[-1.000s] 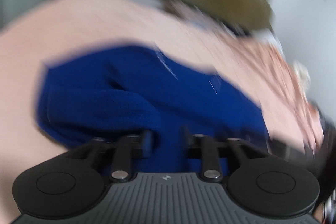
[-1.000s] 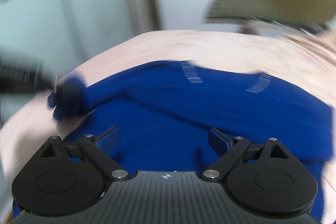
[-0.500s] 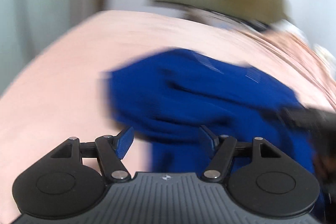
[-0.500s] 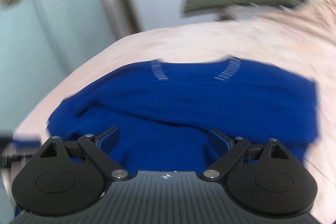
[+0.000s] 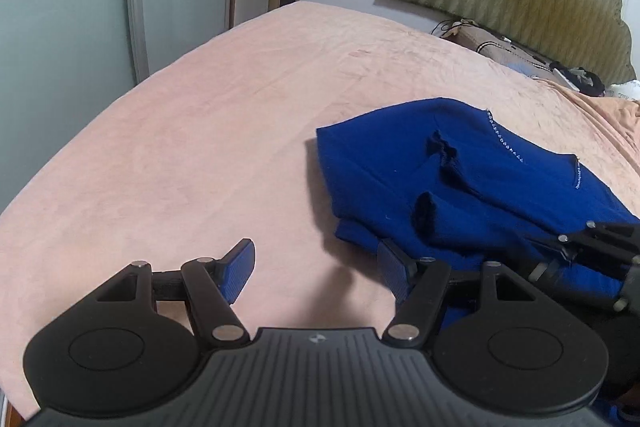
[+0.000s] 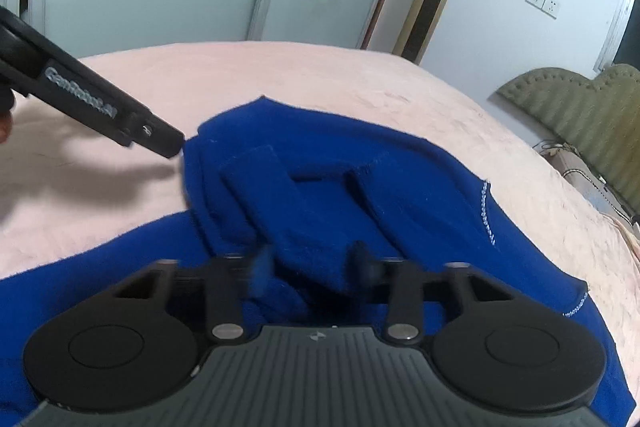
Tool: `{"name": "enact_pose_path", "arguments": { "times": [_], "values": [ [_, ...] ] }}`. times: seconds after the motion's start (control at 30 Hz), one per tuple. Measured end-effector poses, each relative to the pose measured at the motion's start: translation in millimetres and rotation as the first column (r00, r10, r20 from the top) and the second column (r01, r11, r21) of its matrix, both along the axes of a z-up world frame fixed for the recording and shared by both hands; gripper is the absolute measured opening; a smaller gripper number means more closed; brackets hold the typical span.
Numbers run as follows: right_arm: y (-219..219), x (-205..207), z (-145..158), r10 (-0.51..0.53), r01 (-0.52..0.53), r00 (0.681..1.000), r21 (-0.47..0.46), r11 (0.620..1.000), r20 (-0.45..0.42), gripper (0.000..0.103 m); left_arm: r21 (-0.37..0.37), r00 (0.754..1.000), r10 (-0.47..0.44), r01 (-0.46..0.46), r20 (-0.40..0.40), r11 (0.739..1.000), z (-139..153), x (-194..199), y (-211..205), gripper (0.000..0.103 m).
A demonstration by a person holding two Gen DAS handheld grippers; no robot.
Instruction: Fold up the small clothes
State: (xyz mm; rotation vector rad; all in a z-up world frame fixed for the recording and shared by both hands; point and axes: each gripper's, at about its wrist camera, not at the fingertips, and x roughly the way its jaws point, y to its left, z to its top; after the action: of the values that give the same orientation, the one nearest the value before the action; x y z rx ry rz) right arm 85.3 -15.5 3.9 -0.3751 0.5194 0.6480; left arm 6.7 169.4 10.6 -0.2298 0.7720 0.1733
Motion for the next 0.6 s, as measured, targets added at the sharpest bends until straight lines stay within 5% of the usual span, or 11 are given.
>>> {"name": "enact_pose_path", "arguments": {
  "times": [0.07, 0.17, 0.27, 0.33, 0.37, 0.43, 0.6],
  "values": [
    [-11.3, 5.6, 8.6, -0.067, 0.067, 0.998, 0.092, 0.994, -0.01, 0.005, -0.002, 1.0, -0.017, 0.017, 0.014, 1.0, -1.6, 2.5, -7.1, 0.068],
    [-53.9, 7.1, 21.0, -0.226, 0.226, 0.974, 0.26, 0.939, -0.031, 0.005, 0.031, 0.998, -0.048, 0.047, 0.029, 0.998, 1.5, 3.4, -17.0, 0.068],
    [-114.7, -0.8, 27.7, -0.355, 0.38, 0.924, 0.442, 0.813, -0.141, 0.005, 0.055, 0.996, -0.084, 0.082, 0.019, 0.995, -2.1, 11.0, -27.1, 0.068],
    [-158.3, -7.6, 18.9, -0.406, 0.497, 0.867, 0.518, 0.696, -0.288, 0.021, 0.052, 0.995, -0.1, 0.099, 0.006, 0.994, -5.0, 15.3, -31.3, 0.068],
    [-179.8, -9.6, 8.6, -0.417, 0.566, 0.824, 0.524, 0.637, -0.383, 0.027, 0.047, 0.995, -0.104, 0.104, 0.002, 0.994, -5.9, 16.9, -33.0, 0.068],
    [-209.1, -13.3, -11.8, -0.409, 0.65, 0.753, 0.484, 0.586, -0.515, 0.042, 0.038, 0.994, -0.113, 0.113, -0.001, 0.993, -6.2, 19.0, -36.3, 0.068],
    [-245.0, -34.8, -26.0, -0.45, 0.71, 0.699, 0.462, 0.532, -0.556, 0.042, 0.075, 0.987, -0.158, 0.158, -0.007, 0.985, -5.5, 25.4, -53.1, 0.068]
  ]
}}
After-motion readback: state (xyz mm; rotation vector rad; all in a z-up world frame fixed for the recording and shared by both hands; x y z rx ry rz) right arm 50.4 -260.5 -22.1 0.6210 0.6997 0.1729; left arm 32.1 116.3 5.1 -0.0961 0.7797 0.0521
